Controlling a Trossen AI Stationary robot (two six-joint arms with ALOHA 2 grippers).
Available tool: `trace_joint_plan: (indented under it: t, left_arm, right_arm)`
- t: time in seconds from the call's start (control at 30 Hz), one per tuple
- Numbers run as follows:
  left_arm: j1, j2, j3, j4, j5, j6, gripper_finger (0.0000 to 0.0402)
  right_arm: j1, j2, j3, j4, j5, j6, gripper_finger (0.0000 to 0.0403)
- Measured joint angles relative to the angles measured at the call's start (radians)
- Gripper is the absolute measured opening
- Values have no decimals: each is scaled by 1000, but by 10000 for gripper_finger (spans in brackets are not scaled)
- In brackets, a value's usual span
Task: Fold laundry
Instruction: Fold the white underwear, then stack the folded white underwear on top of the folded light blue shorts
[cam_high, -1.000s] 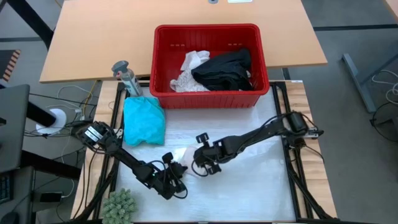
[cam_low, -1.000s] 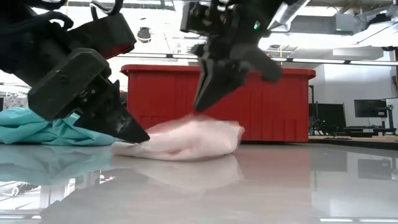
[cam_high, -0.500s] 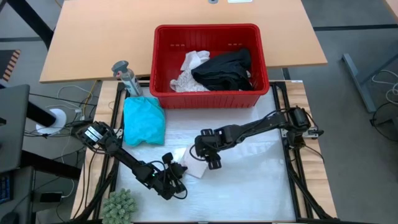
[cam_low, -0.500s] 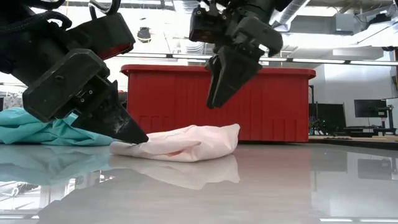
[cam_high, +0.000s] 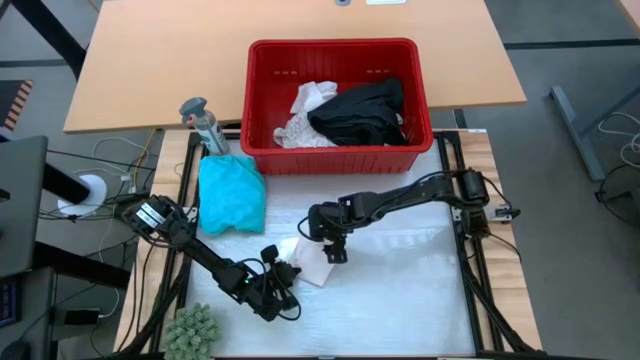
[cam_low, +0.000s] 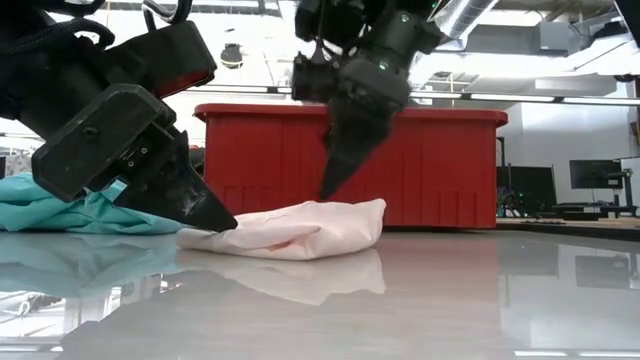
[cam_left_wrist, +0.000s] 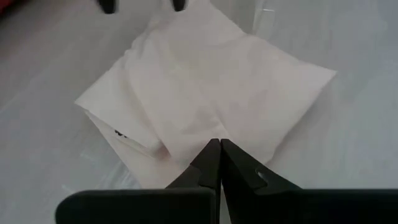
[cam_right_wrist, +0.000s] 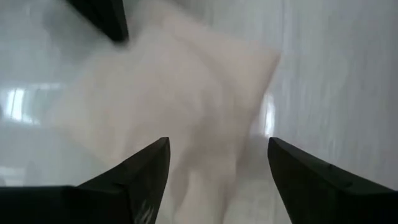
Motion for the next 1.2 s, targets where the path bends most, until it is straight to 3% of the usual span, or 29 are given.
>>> trace_joint_plan:
  t: [0.17, 0.3, 0.5, 0.63, 0.87, 1.0, 1.2]
  left_arm:
    - [-10, -38, 36, 18, -76, 40, 0]
    - [-13, -88, 58, -20, -68, 90, 0]
    - [12, -212, 68, -169, -85, -5, 5]
    - [70, -270, 66, -232, 82, 10, 45]
    - [201, -280, 67, -257, 448, 60, 184]
    - [280, -280, 67, -345, 450, 10, 239]
    - [349, -280, 56, -384, 480, -65, 255]
  right_arm:
    - [-15, -28, 9, -6, -19, -31, 297]
    - [-21, -55, 12, -43, -62, -37, 297]
    - [-13, -134, 11, -295, -90, -48, 297]
    - [-5, -205, 11, -421, -89, -7, 297]
    - [77, -376, 11, -651, -83, 114, 297]
    - [158, -478, 11, -659, -30, 219, 297]
    - [306, -596, 11, -701, 118, 372, 297]
